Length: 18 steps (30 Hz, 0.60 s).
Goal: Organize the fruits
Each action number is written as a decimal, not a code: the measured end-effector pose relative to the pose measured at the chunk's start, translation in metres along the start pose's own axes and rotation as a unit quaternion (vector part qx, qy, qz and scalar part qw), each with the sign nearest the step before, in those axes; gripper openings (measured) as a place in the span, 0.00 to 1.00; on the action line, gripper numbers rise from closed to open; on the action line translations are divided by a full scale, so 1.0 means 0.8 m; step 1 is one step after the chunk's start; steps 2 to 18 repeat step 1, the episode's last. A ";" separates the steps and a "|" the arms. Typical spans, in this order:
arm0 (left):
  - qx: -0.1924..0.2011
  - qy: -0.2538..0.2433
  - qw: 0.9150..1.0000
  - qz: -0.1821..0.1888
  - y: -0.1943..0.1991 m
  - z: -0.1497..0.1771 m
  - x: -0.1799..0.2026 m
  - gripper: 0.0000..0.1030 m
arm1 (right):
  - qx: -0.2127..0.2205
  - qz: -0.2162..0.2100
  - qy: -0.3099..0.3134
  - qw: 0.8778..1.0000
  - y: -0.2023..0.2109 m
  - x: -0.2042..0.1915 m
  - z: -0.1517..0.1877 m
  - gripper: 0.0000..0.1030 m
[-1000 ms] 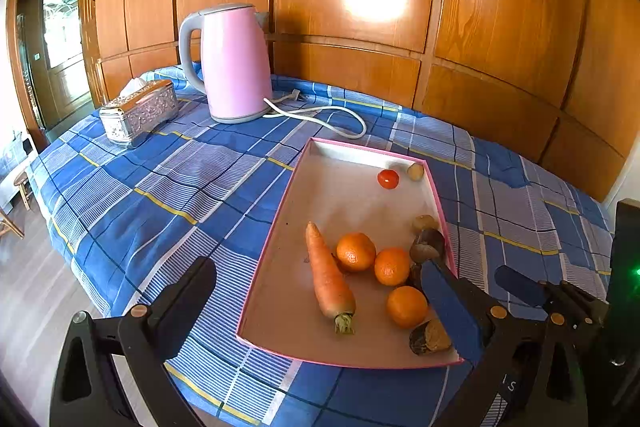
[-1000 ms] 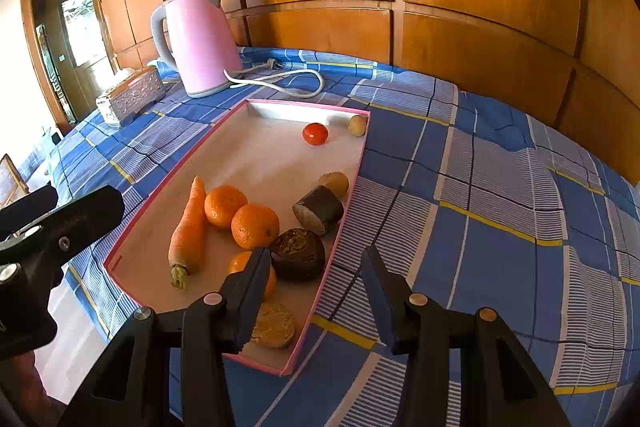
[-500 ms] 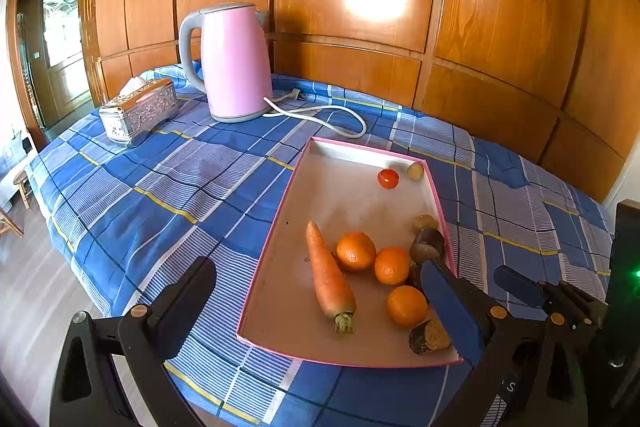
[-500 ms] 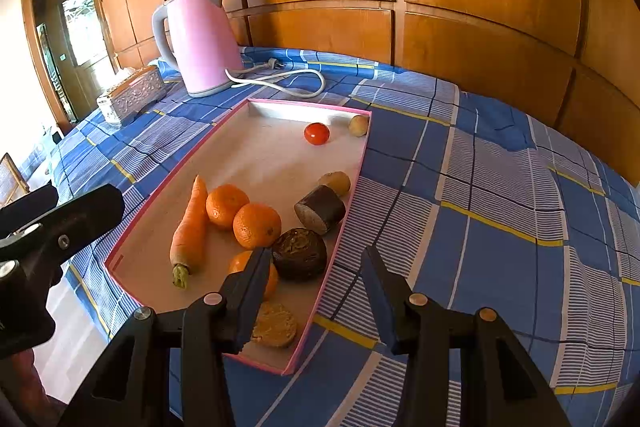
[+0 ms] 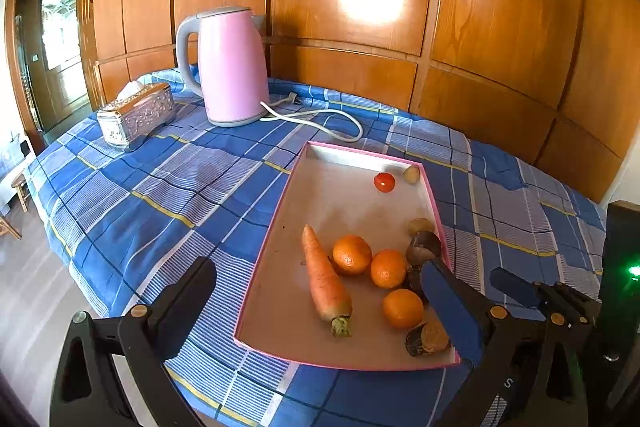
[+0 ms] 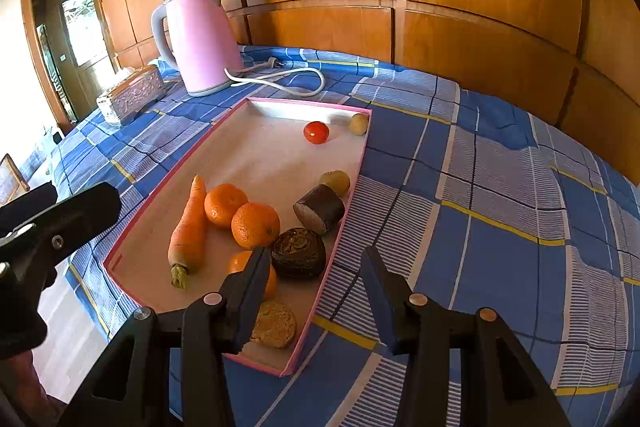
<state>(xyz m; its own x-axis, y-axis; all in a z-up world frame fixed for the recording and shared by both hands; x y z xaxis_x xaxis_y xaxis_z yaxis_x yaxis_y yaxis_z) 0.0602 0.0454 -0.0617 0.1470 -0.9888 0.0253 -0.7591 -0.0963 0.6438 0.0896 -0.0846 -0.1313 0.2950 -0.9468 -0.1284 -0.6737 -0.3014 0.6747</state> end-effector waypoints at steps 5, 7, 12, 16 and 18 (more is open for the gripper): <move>-0.002 0.001 1.000 0.003 0.000 0.001 0.001 1.00 | 0.000 0.000 -0.001 1.000 0.000 0.003 0.000 0.46; -0.002 0.001 1.000 0.003 0.000 0.001 0.001 1.00 | 0.000 0.000 -0.001 1.000 0.000 0.003 0.000 0.46; -0.002 0.001 1.000 0.003 0.000 0.001 0.001 1.00 | 0.000 0.000 -0.001 1.000 0.000 0.003 0.000 0.46; -0.002 0.001 1.000 0.003 0.000 0.001 0.001 1.00 | 0.000 0.000 -0.001 1.000 0.000 0.003 0.000 0.46; -0.002 0.001 1.000 0.003 0.000 0.001 0.001 1.00 | 0.000 0.000 -0.001 1.000 0.000 0.003 0.000 0.46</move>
Point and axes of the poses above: each gripper's, at about its wrist camera, not at the fingertips, and y roughly against the way its jaws point, x to its right, z to its underside, the point moved 10 cm from there along -y, roughly the way its jaws point, and after that the axes turned 3 degrees about -z, right-handed, at the moved point
